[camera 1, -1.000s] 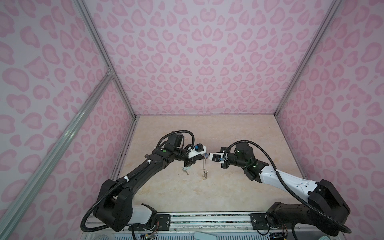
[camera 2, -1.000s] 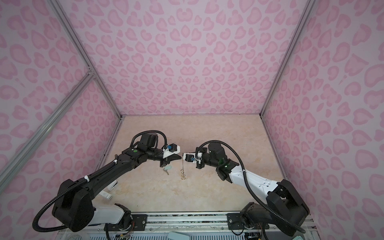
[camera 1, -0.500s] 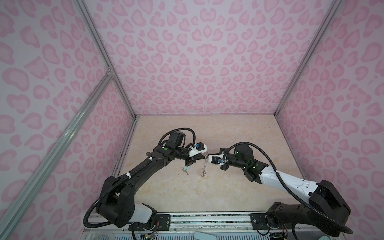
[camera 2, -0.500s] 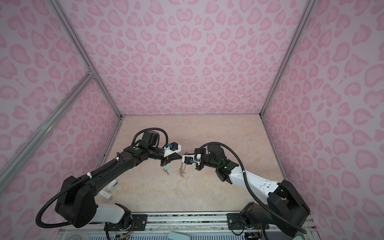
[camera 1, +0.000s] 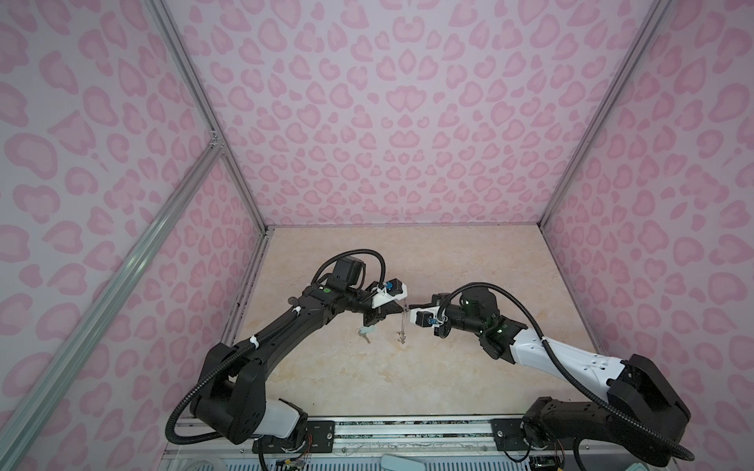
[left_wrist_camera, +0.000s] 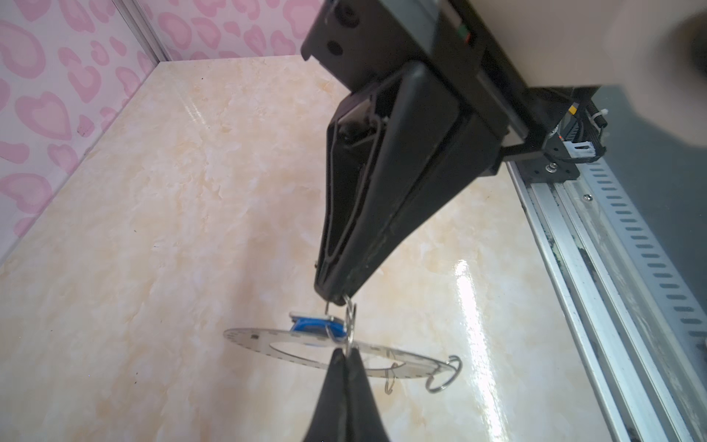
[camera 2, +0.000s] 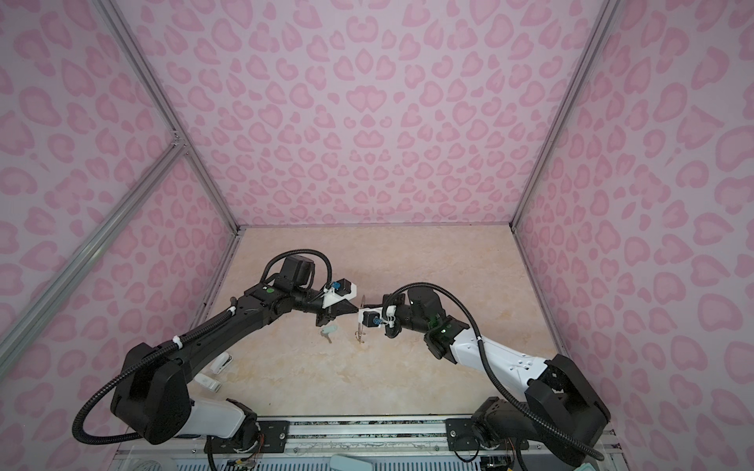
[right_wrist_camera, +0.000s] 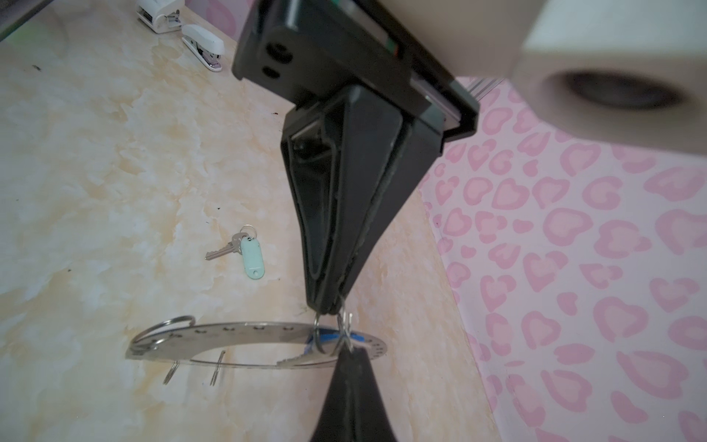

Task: Attach keys to a key ring
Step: Insert the key into the keyring.

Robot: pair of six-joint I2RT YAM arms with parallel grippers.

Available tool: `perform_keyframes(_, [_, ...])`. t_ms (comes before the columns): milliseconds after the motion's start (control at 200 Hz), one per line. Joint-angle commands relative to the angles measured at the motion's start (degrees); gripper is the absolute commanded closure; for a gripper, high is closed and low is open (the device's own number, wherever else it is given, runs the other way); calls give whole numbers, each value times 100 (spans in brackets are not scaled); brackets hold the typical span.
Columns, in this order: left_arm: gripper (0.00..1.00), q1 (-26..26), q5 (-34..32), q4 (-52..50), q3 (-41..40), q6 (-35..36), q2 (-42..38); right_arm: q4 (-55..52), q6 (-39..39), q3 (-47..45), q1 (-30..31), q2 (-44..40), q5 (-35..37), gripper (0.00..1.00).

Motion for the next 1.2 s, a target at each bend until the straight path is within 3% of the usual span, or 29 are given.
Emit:
perform_keyframes(0, [97, 0, 91, 33, 71, -41, 13, 117, -87, -98, 9, -60, 159, 100])
perform_keyframes(1195, [97, -9, 84, 14, -34, 4, -128, 808, 693, -304, -123, 93, 571, 100])
